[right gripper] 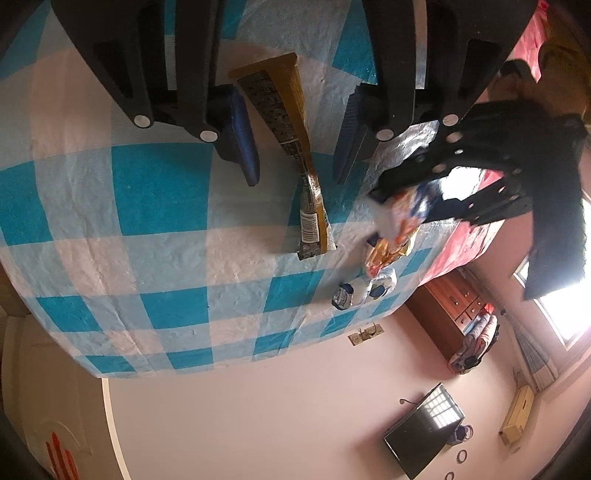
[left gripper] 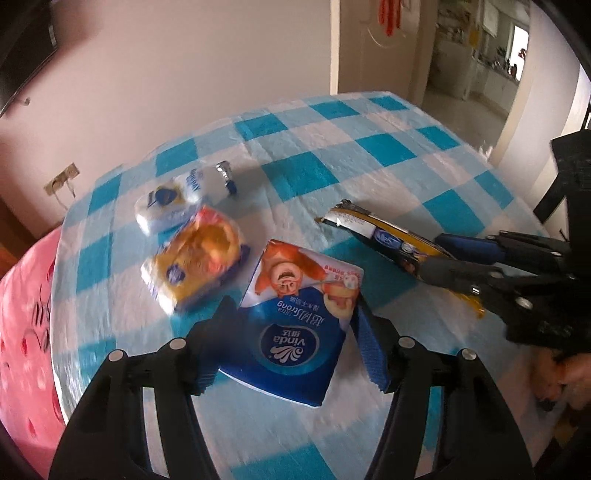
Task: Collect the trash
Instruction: 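Grasp the blue tissue pack with the left gripper while the right gripper grasps the yellow wrapper, then lift both items and carry them over the orange bucket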
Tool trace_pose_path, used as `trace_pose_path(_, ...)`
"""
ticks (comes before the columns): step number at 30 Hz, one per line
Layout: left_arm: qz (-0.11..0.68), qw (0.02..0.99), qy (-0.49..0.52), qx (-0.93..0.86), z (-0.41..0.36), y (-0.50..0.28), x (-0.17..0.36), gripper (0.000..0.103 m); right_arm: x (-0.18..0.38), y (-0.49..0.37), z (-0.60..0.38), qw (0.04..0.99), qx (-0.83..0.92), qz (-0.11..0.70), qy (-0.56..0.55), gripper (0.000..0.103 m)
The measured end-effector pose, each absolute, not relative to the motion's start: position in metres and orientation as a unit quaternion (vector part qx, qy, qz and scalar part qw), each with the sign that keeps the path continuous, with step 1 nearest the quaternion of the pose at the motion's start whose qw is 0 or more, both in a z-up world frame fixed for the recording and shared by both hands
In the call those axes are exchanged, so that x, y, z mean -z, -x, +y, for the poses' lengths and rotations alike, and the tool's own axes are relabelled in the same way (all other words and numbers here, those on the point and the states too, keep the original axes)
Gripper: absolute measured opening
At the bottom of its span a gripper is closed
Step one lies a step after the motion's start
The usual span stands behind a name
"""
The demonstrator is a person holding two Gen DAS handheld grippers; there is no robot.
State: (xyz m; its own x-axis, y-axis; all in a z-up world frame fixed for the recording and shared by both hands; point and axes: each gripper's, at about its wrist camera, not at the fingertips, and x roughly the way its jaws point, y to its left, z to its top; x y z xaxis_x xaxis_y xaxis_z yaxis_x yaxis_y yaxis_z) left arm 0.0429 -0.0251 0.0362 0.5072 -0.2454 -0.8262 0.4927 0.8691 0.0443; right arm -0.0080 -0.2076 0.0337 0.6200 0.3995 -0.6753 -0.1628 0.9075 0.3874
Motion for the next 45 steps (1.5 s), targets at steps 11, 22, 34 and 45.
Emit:
trace_pose_path(11, 0.439, 0.878, -0.065, 0.178, 0.02, 0.007, -0.052, 0.064, -0.031, 0.008, -0.204, 0.885, -0.163, 0.415, -0.137, 0.023)
trace_pose_path(22, 0.439, 0.887, -0.023, 0.142, 0.065, 0.047, -0.05, 0.064, -0.033, 0.016, -0.198, 0.885, -0.181, 0.408, -0.128, 0.015)
trace_pose_path(34, 0.431, 0.891, 0.02, 0.142, 0.096, 0.075, -0.049, 0.064, -0.036, 0.036, -0.195, 0.89, -0.172, 0.402, -0.129, 0.012)
trace_pose_path(45, 0.41, 0.897, 0.042, 0.16, 0.108, 0.089, -0.054, 0.064, -0.051, 0.064, -0.177, 0.878, -0.203, 0.399, -0.17, 0.011)
